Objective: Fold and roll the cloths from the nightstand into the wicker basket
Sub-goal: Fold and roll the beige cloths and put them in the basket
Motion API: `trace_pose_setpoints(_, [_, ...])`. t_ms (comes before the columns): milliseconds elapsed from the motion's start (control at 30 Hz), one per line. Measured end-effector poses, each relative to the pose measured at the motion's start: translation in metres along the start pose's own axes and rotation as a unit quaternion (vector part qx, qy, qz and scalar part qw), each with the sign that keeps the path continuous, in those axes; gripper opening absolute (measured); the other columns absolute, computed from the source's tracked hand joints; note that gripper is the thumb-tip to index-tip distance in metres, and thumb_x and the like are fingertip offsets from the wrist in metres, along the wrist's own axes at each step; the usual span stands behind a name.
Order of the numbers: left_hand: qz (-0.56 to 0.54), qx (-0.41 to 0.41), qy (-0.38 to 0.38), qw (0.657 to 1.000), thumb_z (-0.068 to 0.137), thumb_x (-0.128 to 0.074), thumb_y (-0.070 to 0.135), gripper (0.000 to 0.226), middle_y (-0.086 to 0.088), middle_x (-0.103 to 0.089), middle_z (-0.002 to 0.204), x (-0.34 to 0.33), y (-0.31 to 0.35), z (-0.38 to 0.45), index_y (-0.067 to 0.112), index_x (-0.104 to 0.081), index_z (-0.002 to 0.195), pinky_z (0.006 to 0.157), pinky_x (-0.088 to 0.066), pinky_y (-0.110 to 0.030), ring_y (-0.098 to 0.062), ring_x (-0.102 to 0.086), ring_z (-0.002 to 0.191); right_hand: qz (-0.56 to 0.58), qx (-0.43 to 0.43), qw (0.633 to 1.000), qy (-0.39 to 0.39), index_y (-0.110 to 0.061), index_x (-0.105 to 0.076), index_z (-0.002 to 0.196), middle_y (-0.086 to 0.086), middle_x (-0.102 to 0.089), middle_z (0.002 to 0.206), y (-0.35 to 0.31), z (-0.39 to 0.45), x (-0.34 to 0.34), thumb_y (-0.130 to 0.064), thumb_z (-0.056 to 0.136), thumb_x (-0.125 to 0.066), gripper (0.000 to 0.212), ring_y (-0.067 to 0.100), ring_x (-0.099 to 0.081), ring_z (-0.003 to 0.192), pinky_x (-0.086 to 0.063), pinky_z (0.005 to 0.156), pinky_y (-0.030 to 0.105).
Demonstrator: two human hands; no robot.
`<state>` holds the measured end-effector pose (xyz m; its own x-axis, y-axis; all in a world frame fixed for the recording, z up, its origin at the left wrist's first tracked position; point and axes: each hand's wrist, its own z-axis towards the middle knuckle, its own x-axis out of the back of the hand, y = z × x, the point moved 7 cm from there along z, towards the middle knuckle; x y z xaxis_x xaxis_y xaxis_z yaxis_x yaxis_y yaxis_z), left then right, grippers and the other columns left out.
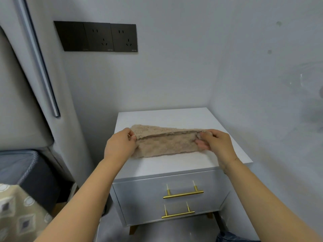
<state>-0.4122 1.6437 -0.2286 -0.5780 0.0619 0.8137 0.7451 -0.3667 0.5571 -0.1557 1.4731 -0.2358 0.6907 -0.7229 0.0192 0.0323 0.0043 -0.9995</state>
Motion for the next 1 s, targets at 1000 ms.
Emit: trace_pose_setpoints(1000, [-0.208, -0.099, -0.262, 0.937, 0.086, -0.067, 0.041, 0.023, -0.003, -0.073, 0.091, 0.023, -0.030, -0.062, 0.020, -0.075, 0.093, 0.082, -0.052, -0.030, -0.024, -0.066, 0.086, -0.234, -0.003, 0.925, -0.300, -0.003, -0.069, 0.083, 0.006, -0.061, 0.073, -0.026, -0.058, 0.021, -0.026, 0.086, -0.067, 0.023, 0.009, -0.054, 0.071, -0.041, 0.071, 0.015])
